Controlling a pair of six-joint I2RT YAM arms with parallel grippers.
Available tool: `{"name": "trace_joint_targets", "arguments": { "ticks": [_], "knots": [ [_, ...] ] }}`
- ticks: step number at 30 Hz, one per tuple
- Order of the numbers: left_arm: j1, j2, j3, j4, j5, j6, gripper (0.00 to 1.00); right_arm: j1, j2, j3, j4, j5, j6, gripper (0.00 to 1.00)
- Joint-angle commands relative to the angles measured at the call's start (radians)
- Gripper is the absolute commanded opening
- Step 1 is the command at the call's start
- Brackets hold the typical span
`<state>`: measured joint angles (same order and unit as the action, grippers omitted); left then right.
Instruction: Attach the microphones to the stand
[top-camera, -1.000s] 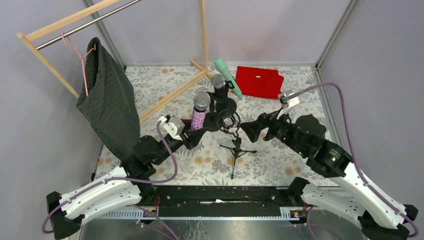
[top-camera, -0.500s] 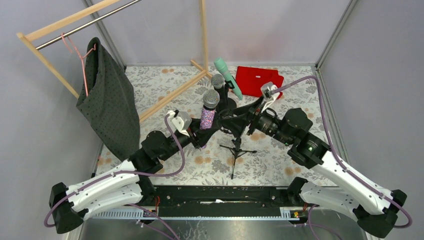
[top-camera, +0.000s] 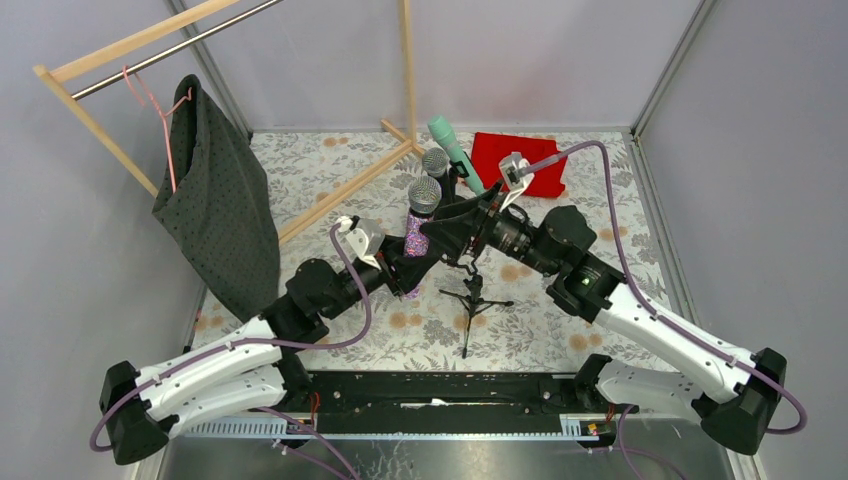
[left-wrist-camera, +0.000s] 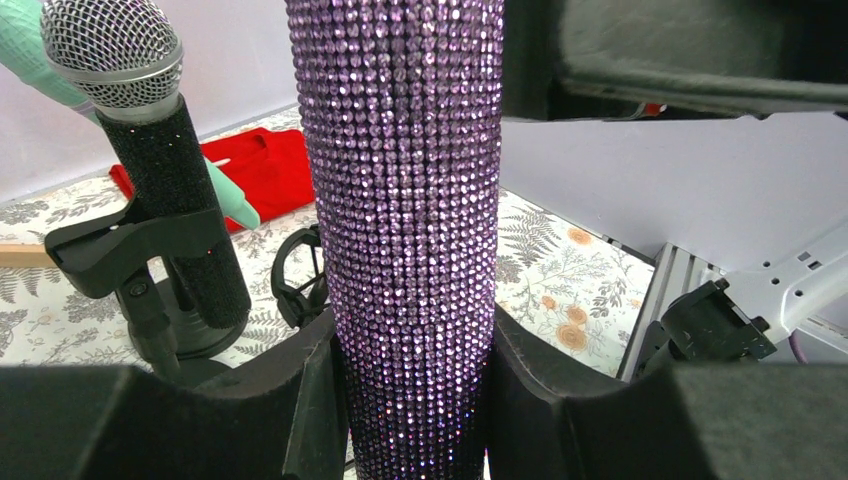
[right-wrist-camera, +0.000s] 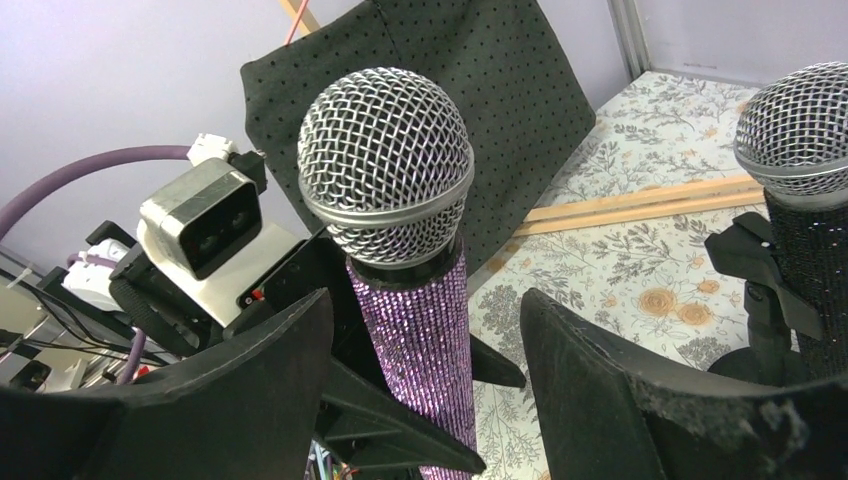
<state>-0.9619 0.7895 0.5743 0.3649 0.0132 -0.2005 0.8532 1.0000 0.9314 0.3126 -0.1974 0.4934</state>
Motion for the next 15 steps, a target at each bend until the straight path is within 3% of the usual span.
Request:
{"name": "trace_joint_targets", "arguments": {
  "ticks": [1, 8, 15],
  "knots": [
    [0.003, 0.002, 0.069, 0.114, 0.037, -0.016, 0.0, 0.019, 0.039, 0.018, 0.091, -0.007, 0.008, 0.75],
    [0.003, 0.026, 0.076, 0.108, 0.057, -0.016, 0.0, 0.037, 0.094, 0.035, 0.122, -0.028, 0.009, 0.73],
    [0.003, 0.03, 0.075, 0.105, 0.056, -0.007, 0.0, 0.044, 0.106, 0.025, 0.132, -0.043, 0.001, 0.59]
  ]
}}
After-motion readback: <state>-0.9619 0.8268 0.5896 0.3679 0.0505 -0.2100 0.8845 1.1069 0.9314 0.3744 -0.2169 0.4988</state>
